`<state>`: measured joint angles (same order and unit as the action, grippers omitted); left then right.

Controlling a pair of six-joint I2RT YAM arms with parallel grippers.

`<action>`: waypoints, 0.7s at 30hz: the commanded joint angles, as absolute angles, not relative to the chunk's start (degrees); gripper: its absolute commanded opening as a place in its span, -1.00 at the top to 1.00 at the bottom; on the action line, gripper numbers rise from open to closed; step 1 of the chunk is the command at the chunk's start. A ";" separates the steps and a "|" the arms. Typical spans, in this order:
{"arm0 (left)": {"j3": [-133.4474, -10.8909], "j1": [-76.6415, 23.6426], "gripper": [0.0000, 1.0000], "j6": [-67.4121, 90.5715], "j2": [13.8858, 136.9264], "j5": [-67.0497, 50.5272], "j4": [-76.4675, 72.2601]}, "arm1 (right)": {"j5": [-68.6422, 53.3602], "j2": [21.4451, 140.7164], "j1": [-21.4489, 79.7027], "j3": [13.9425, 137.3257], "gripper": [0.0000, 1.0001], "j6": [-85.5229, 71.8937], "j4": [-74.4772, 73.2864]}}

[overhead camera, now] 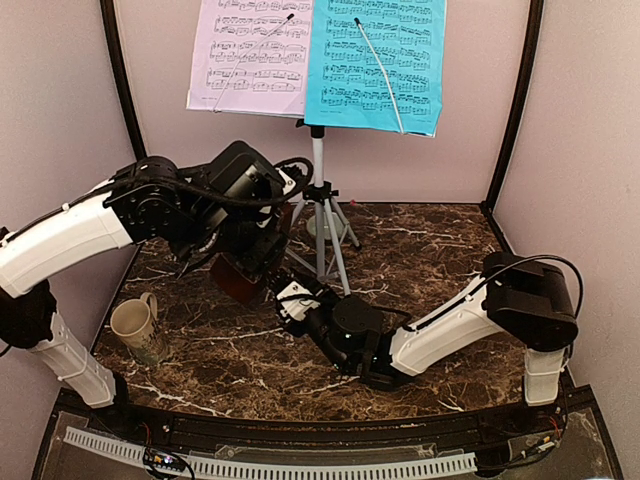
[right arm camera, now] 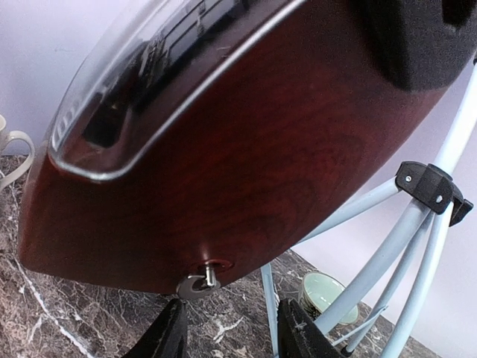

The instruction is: Set up the instrument practice props

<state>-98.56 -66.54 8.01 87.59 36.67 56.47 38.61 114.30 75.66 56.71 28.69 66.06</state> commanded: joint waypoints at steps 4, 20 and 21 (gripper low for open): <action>-103.40 -66.80 0.94 8.49 88.03 39.60 55.45 | 38.35 116.44 76.51 59.56 0.19 30.14 70.48; -103.13 -66.80 0.95 8.70 88.06 38.29 55.22 | 44.20 118.61 77.05 59.97 0.56 36.55 77.85; -103.15 -66.80 0.95 8.69 88.07 38.24 55.20 | 44.47 118.65 77.00 59.82 0.59 36.84 78.59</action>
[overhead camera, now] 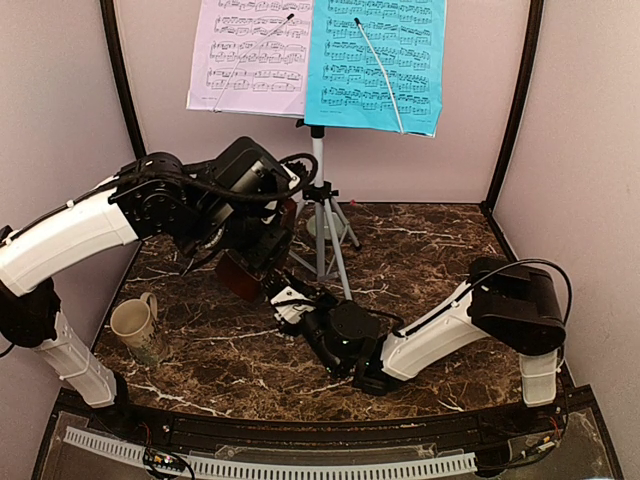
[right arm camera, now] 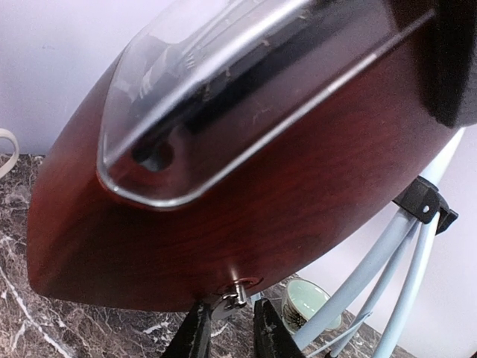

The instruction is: Set up the instrument practice props

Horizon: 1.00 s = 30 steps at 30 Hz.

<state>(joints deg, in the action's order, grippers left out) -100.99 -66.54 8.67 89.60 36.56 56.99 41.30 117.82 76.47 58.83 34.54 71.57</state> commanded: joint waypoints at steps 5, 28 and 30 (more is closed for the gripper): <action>-103.06 -66.80 0.95 8.73 88.24 38.32 55.19 | 44.46 118.10 77.00 58.92 0.67 37.37 81.18; -99.47 -66.88 0.95 4.95 83.33 33.17 47.42 | 36.26 112.74 74.59 53.61 1.00 25.06 76.11; -99.12 -66.88 0.95 4.63 83.15 32.76 46.99 | 35.67 112.49 74.45 53.62 1.00 24.77 75.77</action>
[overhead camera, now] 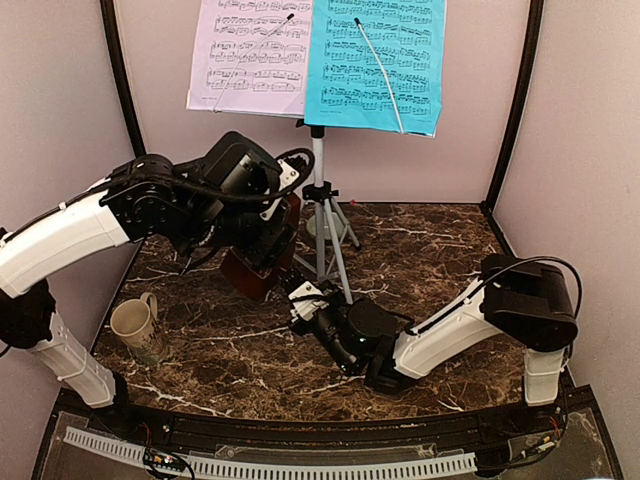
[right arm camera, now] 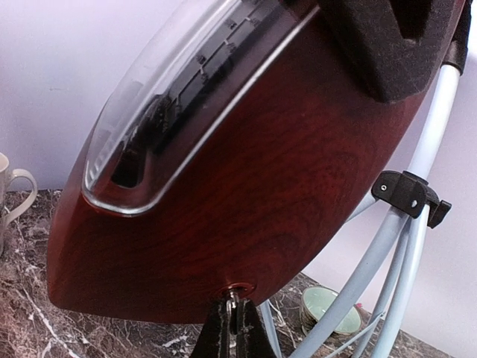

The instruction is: Set up the instrument practice props

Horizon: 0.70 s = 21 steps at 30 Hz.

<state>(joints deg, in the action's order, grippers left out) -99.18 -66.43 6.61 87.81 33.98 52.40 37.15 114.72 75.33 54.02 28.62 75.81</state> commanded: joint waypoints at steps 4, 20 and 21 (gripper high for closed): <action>-97.74 -66.96 0.95 4.00 82.35 32.76 45.44 | 35.28 111.92 74.50 53.22 1.00 24.39 75.74; -75.92 -67.32 0.97 -0.52 71.65 28.97 20.58 | 25.78 104.15 70.30 48.43 1.00 0.90 72.19; -75.02 -67.32 0.97 -0.60 71.28 28.81 19.43 | 25.52 104.02 70.15 48.14 1.00 0.32 72.08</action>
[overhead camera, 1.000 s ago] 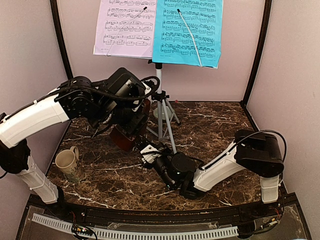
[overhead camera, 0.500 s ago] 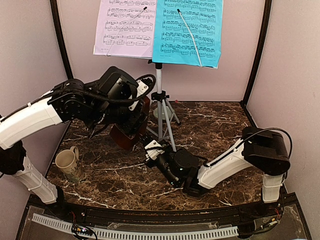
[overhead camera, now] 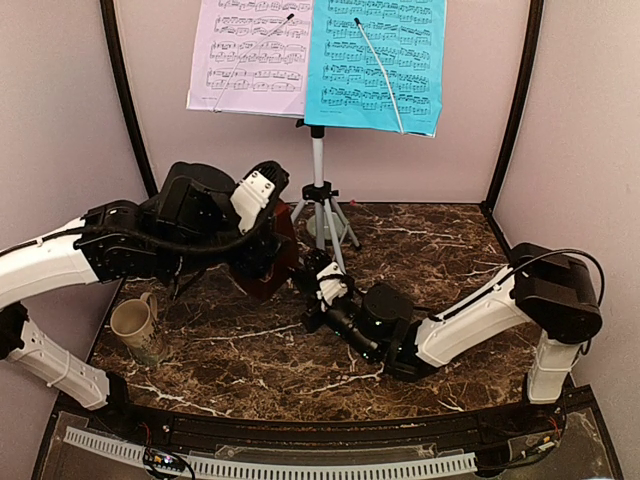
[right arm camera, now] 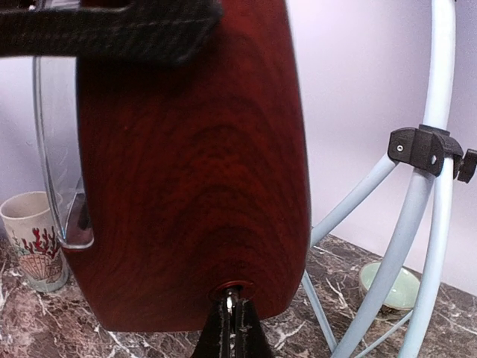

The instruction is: Set up the instrument practice props

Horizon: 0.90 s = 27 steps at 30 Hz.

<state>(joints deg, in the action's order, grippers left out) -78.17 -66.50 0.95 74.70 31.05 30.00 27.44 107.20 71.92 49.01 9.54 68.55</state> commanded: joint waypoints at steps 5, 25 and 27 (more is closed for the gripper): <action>-72.46 -67.01 0.96 0.52 71.58 30.21 16.21 | 21.28 103.06 70.10 47.77 1.00 0.97 68.45; -55.34 -59.77 0.98 13.03 76.82 19.97 -7.09 | 21.46 86.15 70.33 38.40 -0.70 -8.32 42.45; -54.42 -59.68 0.98 13.75 77.95 20.34 -9.06 | 21.18 85.27 69.61 38.44 -0.75 -9.97 40.81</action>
<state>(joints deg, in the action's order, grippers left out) -55.37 -60.10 11.07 77.87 20.47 2.76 20.82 87.37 70.72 37.28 -5.23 46.85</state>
